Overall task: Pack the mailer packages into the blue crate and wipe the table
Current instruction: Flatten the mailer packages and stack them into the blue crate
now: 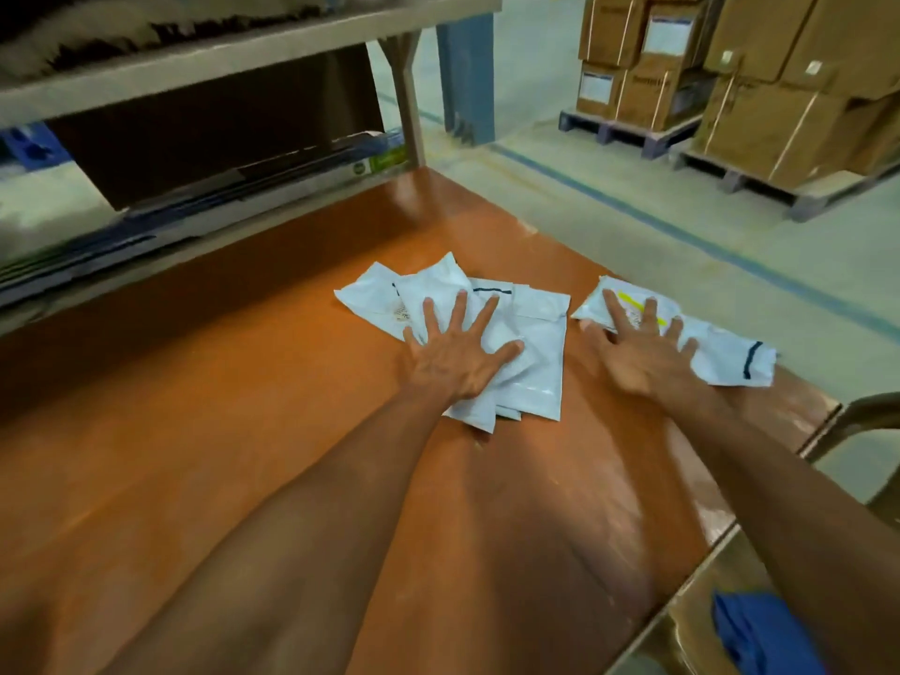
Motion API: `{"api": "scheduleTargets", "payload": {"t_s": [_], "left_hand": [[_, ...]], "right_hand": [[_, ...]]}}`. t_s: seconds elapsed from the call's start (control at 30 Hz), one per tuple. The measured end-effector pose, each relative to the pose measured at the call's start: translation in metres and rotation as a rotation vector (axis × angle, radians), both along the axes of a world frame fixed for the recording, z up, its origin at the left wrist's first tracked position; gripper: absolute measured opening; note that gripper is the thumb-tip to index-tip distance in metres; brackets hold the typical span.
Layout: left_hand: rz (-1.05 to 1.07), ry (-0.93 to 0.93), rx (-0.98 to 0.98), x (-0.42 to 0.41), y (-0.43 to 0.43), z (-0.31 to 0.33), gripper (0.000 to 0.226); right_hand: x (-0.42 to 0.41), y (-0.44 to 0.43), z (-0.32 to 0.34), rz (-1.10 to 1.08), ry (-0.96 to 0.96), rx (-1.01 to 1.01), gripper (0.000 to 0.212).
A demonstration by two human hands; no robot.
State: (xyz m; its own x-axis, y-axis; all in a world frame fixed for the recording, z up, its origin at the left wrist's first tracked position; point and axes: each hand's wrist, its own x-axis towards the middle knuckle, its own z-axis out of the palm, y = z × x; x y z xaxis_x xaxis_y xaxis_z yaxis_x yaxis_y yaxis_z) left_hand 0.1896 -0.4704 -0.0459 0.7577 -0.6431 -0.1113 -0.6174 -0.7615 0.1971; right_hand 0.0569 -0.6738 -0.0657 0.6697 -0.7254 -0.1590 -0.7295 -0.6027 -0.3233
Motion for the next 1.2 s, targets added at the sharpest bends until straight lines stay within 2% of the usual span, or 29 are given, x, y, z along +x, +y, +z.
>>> {"api": "scheduleTargets", "payload": {"t_s": [0.1,0.27,0.37,0.6,0.8,0.87,1.0,1.2], "left_hand": [[0.007,0.043,0.039,0.01,0.013,-0.01,0.081],[0.069,0.054,0.006,0.005,0.072,-0.015,0.079],[0.099,0.047,-0.013,-0.018,0.139,-0.018,0.076],[0.241,0.114,-0.045,-0.092,0.315,-0.018,0.073],[0.38,0.039,-0.14,-0.158,0.4,-0.013,0.061],[0.388,0.02,-0.116,-0.178,0.421,-0.019,0.057],[0.33,0.012,-0.193,-0.215,0.456,-0.019,0.052],[0.254,0.047,-0.215,-0.259,0.497,-0.03,0.064]], "right_hand": [[0.035,0.026,0.007,0.105,-0.042,0.091,0.077],[0.057,0.106,0.004,0.246,0.081,0.126,0.082],[0.041,0.17,-0.003,0.382,0.074,0.073,0.083],[-0.025,0.313,0.004,0.564,0.088,-0.021,0.067],[-0.076,0.39,0.014,0.632,0.094,-0.146,0.06],[-0.091,0.406,0.012,0.645,0.127,-0.132,0.058],[-0.123,0.434,0.021,0.64,0.139,-0.007,0.06],[-0.18,0.461,0.03,0.547,0.13,-0.115,0.059]]}}
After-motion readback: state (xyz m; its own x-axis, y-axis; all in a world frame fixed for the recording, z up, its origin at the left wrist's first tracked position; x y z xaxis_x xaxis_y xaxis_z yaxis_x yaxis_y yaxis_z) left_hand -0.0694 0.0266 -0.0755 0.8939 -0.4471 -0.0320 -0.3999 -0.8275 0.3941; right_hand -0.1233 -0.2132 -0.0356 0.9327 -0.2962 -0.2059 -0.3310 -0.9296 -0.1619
